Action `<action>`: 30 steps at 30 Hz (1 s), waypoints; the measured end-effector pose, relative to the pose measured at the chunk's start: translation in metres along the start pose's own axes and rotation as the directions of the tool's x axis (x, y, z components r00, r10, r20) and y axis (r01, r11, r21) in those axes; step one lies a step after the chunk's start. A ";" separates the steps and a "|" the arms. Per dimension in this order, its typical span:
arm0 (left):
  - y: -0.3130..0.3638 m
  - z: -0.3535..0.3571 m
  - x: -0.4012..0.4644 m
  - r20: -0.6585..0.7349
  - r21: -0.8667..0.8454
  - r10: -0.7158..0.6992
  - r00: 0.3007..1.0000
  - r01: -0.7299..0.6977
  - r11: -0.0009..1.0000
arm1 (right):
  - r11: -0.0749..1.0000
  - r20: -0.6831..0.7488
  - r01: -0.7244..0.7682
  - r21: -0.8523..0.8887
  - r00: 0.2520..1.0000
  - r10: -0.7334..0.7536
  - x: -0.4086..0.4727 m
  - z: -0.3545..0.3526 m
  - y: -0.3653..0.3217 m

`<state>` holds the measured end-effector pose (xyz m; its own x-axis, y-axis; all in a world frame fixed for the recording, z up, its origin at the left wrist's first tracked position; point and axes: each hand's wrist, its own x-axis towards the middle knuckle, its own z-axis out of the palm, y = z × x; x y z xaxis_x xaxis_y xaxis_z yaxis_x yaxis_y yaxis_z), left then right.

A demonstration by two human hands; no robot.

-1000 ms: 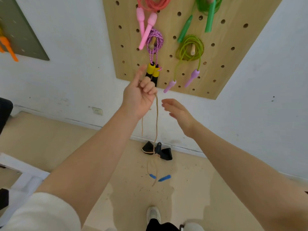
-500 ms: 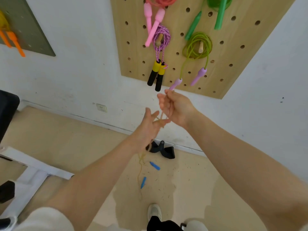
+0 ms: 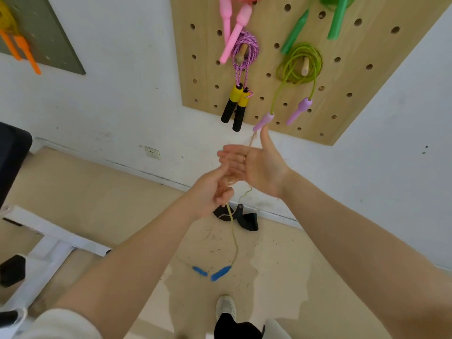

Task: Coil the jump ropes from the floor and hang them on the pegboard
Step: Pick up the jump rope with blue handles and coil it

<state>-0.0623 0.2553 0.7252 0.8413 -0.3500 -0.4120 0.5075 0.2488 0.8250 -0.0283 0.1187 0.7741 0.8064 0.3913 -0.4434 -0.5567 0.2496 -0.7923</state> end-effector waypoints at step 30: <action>0.039 -0.020 -0.043 -0.156 -0.043 0.394 0.906 -0.405 0.913 | 0.703 -0.539 0.331 0.630 0.837 0.090 0.010 0.005 -0.016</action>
<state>-0.0752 0.2984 0.7674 0.9910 -0.0784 -0.1083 0.1310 0.4078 0.9036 -0.0125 0.1232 0.7842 0.7329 -0.1277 -0.6683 -0.2502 0.8628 -0.4392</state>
